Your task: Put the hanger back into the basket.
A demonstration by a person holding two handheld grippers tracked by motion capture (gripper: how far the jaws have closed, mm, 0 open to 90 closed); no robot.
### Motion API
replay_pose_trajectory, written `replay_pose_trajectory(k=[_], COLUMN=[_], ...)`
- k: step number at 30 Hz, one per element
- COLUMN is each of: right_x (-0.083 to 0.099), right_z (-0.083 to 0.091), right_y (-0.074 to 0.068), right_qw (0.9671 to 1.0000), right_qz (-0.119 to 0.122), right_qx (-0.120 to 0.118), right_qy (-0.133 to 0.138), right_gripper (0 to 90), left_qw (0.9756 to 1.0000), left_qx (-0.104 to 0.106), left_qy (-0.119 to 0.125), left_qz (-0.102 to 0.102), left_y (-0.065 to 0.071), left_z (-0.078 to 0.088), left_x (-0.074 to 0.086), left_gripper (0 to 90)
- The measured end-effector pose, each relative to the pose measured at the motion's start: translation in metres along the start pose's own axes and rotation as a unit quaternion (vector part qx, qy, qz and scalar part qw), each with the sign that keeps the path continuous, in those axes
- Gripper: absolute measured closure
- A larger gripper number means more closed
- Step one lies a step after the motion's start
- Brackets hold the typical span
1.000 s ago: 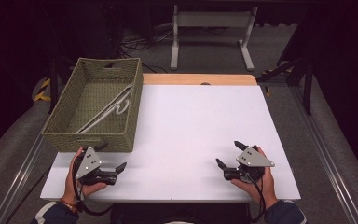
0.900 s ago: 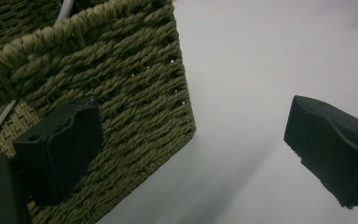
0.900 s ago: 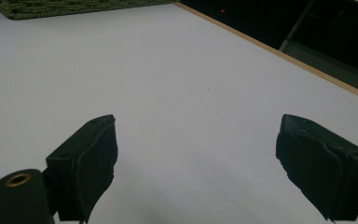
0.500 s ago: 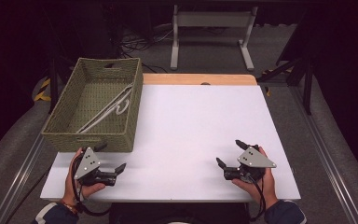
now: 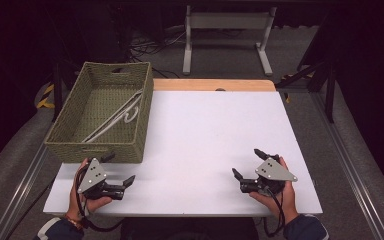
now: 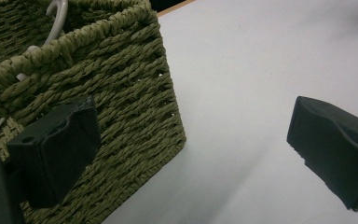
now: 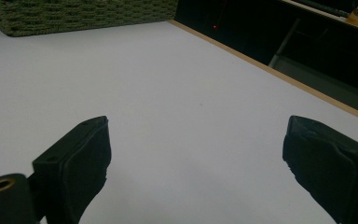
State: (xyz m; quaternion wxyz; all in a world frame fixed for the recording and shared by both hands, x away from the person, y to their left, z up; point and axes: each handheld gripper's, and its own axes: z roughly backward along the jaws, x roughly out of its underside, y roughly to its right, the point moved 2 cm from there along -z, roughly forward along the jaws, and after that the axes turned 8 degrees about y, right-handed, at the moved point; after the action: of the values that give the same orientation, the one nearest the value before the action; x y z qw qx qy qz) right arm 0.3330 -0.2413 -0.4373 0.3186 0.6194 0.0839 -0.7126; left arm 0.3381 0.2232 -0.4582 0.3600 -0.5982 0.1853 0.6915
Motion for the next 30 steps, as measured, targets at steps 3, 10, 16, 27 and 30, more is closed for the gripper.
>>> replay_pose_trajectory(k=[3, 10, 16, 27, 30], right_x=[-0.0008, -0.0012, -0.0021, 0.0011, 0.0010], right_z=[0.0005, -0.0011, -0.0020, -0.0015, -0.0012], right_y=[-0.0001, 0.0004, -0.0028, 0.0004, 0.0017], right_qw=[1.0000, 1.0000, 0.9999, 0.9998, 0.9998], right_qz=[0.004, 0.004, 0.014, 0.016, 0.015], right_qx=[0.001, 0.005, 0.007, 0.009, 0.010], right_qy=[0.003, 0.003, 0.004, 0.001, 0.000], right_gripper=[8.5, 8.6, 9.1, 9.4, 9.4], left_qw=[1.0000, 1.0000, 1.0000, 0.9999, 0.9999], left_qx=[0.000, 0.001, -0.002, 0.003, 0.000], left_qy=[0.001, -0.002, -0.002, -0.012, -0.015], left_qz=[-0.001, 0.006, 0.006, 0.007, 0.004], left_y=[0.0003, -0.0013, -0.0014, -0.0016, -0.0017], left_z=[-0.0003, -0.0010, -0.0016, -0.0054, -0.0051], left_x=[-0.0002, 0.0012, 0.0015, 0.0022, 0.0028], left_gripper=[3.2, 3.2, 3.6, 3.6, 3.6])
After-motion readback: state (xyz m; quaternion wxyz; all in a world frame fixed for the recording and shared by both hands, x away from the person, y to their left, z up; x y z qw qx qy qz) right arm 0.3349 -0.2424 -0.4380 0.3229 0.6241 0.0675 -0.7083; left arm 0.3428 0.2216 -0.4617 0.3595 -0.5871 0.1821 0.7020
